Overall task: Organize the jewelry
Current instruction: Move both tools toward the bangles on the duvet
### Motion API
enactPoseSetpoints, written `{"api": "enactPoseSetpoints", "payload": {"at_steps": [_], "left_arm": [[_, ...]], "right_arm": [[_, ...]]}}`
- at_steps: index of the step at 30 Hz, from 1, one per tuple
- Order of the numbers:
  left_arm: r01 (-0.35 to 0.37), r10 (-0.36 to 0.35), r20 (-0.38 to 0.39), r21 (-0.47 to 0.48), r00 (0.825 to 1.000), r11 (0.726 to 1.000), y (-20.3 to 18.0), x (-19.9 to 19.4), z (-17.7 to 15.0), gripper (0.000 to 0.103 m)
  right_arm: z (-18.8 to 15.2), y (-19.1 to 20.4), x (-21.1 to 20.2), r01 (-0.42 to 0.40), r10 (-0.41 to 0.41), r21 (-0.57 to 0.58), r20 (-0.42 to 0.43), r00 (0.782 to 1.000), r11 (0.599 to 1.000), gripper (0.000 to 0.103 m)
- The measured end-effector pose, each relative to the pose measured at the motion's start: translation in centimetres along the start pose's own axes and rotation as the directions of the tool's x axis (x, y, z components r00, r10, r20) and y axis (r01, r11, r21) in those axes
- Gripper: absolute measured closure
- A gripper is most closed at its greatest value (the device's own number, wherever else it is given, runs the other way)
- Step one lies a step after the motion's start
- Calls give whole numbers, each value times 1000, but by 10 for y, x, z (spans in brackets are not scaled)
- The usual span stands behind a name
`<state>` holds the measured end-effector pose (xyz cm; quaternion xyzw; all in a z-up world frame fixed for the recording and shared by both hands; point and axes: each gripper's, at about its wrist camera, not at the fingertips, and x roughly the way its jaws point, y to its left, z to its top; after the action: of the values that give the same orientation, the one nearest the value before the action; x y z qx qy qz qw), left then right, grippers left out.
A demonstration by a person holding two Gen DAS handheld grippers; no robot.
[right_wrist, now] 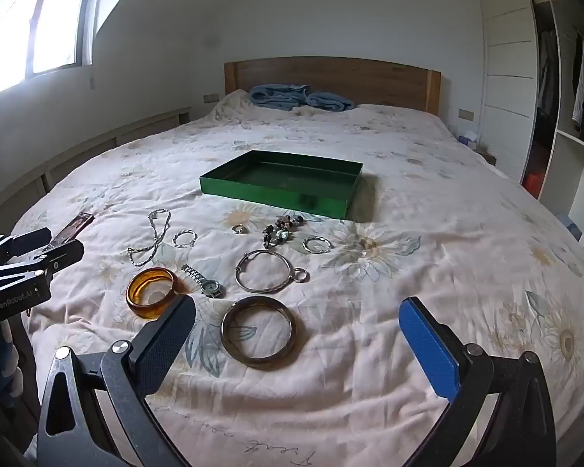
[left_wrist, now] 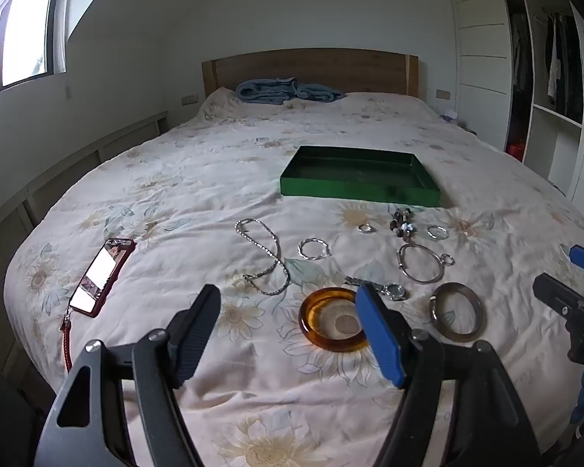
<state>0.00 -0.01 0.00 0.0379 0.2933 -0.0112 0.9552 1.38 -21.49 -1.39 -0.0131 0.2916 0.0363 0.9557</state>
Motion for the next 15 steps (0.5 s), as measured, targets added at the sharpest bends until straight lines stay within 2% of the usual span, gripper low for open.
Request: {"api": "enactPoseSetpoints", "payload": {"at_steps": [15], "left_arm": [[20, -20, -21, 1, 1000, 1000, -2, 3, -5, 32]], "right_arm": [[-3, -3, 3, -4, 4, 5, -9, 1000, 1000, 0]]}}
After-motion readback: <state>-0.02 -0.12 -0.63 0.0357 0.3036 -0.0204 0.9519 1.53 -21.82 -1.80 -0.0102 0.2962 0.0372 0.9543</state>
